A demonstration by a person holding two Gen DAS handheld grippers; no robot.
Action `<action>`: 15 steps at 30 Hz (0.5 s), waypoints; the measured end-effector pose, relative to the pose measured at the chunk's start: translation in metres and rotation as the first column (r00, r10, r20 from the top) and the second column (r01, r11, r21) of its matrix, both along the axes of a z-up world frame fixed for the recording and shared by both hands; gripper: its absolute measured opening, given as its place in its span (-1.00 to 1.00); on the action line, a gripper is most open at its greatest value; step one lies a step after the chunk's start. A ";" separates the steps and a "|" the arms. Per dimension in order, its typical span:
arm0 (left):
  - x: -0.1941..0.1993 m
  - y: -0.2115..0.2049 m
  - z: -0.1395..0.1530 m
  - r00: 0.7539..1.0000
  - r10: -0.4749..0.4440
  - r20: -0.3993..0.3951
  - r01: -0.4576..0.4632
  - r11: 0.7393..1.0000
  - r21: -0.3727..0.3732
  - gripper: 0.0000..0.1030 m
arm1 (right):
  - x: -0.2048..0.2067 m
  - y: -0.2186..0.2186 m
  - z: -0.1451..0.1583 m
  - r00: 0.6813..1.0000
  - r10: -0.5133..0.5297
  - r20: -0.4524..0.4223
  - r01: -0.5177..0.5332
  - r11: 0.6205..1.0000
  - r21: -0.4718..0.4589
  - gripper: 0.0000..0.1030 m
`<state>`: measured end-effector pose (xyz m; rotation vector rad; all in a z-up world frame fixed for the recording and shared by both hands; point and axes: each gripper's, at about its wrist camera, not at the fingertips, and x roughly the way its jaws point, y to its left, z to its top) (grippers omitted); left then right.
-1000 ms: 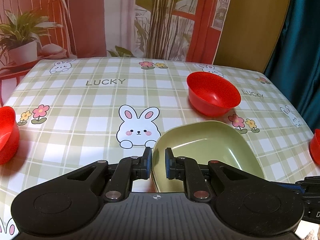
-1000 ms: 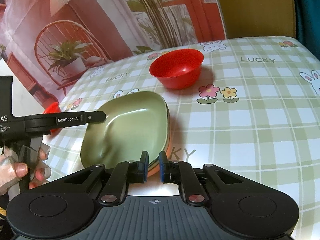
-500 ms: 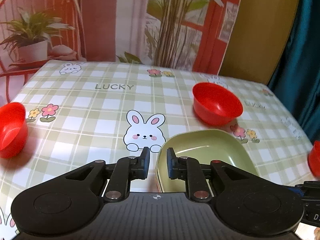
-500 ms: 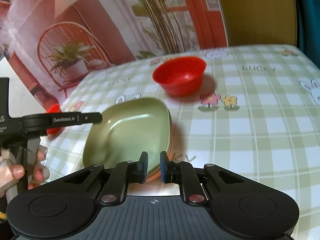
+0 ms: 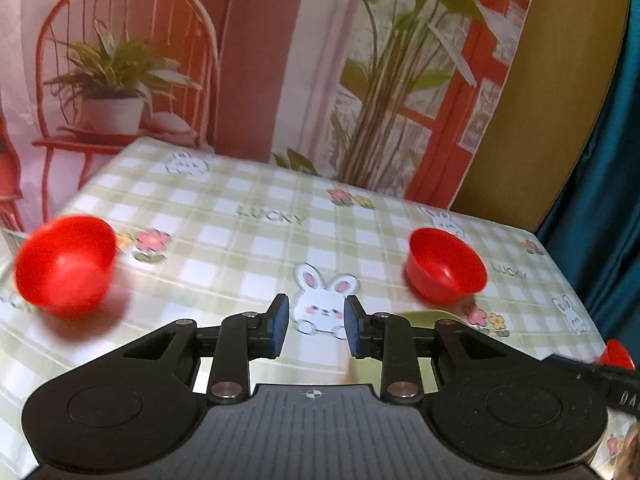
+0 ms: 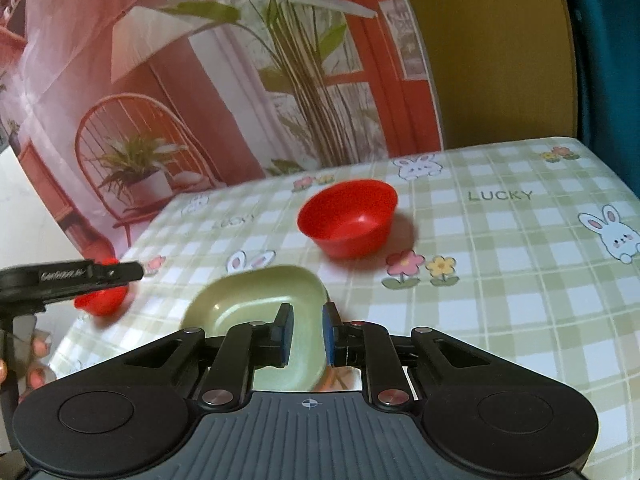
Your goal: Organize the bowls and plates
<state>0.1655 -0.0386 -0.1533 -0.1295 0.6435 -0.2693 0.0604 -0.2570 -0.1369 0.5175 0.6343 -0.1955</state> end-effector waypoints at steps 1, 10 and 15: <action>0.002 0.006 0.003 1.000 -0.014 0.000 0.014 1.000 0.004 -0.39 | 0.004 0.000 0.003 1.000 -0.003 0.007 0.003 1.000 0.018 -0.65; 0.022 0.093 0.039 0.996 0.064 0.054 -0.067 0.997 0.050 -0.39 | 0.071 0.031 0.030 0.994 0.093 0.065 -0.094 0.995 0.018 -0.54; 0.031 0.139 0.046 0.989 0.127 0.070 -0.131 0.990 0.052 -0.39 | 0.126 0.067 0.042 0.978 0.199 0.061 -0.198 0.980 -0.024 -0.54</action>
